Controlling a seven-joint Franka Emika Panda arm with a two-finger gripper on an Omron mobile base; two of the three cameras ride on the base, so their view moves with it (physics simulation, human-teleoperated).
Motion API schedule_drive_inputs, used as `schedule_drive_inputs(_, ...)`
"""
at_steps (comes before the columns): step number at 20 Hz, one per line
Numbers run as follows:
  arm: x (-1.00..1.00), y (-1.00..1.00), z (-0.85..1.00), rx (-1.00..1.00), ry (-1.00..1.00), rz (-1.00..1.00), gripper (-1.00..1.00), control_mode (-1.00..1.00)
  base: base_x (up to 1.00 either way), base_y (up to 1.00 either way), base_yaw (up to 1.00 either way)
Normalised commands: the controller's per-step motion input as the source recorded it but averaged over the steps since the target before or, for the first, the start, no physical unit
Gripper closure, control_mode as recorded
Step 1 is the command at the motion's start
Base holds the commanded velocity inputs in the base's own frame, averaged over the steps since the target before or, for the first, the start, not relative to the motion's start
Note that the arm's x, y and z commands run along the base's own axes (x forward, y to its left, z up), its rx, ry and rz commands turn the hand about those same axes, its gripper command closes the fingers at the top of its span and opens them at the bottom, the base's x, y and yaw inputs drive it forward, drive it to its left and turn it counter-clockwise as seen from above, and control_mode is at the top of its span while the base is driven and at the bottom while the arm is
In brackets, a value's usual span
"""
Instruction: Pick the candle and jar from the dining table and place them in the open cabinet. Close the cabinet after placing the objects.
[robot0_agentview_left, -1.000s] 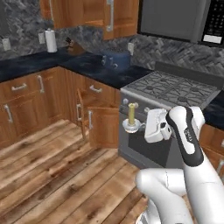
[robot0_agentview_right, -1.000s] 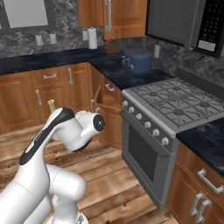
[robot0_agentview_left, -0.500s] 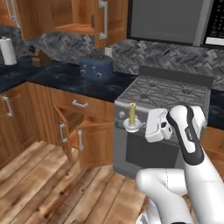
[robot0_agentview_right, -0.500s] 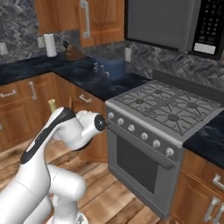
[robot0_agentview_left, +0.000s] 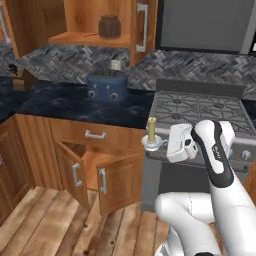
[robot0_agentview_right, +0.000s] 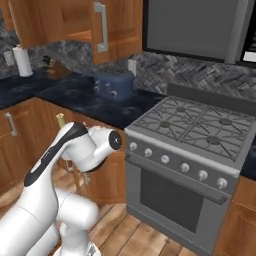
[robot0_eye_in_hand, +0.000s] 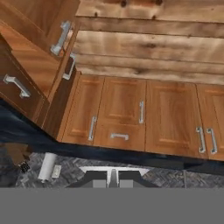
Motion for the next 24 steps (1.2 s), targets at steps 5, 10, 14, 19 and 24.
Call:
schedule_drive_inputs(5, 0.0, 0.0, 0.0, 0.0, 0.0, 0.0, 1.0, 1.0, 0.29, 0.89, -0.36)
schedule_drive_inputs(10, 0.0, 0.0, 0.0, 0.0, 0.0, 0.0, 1.0, 1.0, 0.31, 0.83, -0.34)
schedule_drive_inputs(14, 0.0, 0.0, 0.0, 0.0, 0.0, 0.0, 1.0, 1.0, 0.46, 0.74, -0.34)
schedule_drive_inputs(19, 0.0, 0.0, 0.0, 0.0, 0.0, 0.0, 1.0, 1.0, 0.54, 0.66, -0.33)
schedule_drive_inputs(24, 0.0, 0.0, 0.0, 0.0, 0.0, 0.0, 1.0, 1.0, 0.57, 0.46, -0.3)
